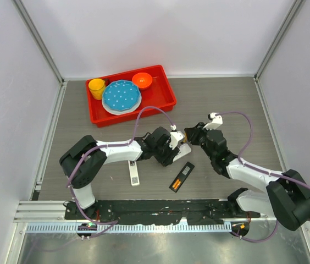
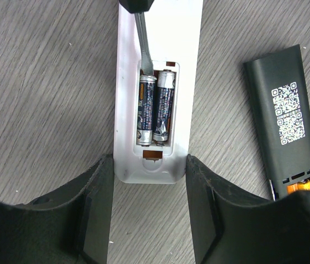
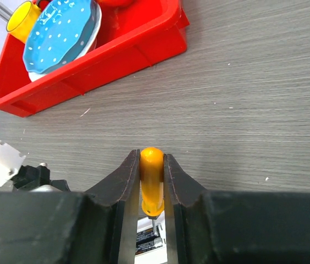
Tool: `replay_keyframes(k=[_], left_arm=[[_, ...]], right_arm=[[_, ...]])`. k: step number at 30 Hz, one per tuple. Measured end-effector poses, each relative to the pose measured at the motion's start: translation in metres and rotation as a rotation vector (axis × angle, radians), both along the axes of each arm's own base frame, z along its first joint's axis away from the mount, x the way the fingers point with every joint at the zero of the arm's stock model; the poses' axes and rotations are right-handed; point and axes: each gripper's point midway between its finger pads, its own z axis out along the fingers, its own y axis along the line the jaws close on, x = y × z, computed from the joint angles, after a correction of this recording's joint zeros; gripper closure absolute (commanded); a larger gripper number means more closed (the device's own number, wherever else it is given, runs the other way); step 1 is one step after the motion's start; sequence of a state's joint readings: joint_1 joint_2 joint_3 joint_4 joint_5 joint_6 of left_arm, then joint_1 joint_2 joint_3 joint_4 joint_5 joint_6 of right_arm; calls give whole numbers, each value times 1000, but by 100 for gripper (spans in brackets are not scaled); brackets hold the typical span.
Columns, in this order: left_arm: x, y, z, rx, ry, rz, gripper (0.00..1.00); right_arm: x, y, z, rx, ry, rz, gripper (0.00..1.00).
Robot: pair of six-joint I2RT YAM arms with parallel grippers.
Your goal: Unload the batteries from the remote control
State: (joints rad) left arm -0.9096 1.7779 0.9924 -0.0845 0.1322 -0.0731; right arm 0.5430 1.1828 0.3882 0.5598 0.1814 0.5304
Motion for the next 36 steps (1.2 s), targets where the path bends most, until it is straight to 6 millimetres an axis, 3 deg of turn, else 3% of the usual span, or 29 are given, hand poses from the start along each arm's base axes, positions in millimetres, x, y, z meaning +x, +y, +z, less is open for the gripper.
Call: replay_keyframes(k=[8,14,36], left_arm=[[0,0,0,0,0,0,100],[0,0,0,0,0,0,100],[1,-1,0,2,0,-2,100]], right_arm=[[0,0,8,14,-22,0,99],[2,3,-2,12,0,4,99],[-1,-1,-6,16,2,-10,99]])
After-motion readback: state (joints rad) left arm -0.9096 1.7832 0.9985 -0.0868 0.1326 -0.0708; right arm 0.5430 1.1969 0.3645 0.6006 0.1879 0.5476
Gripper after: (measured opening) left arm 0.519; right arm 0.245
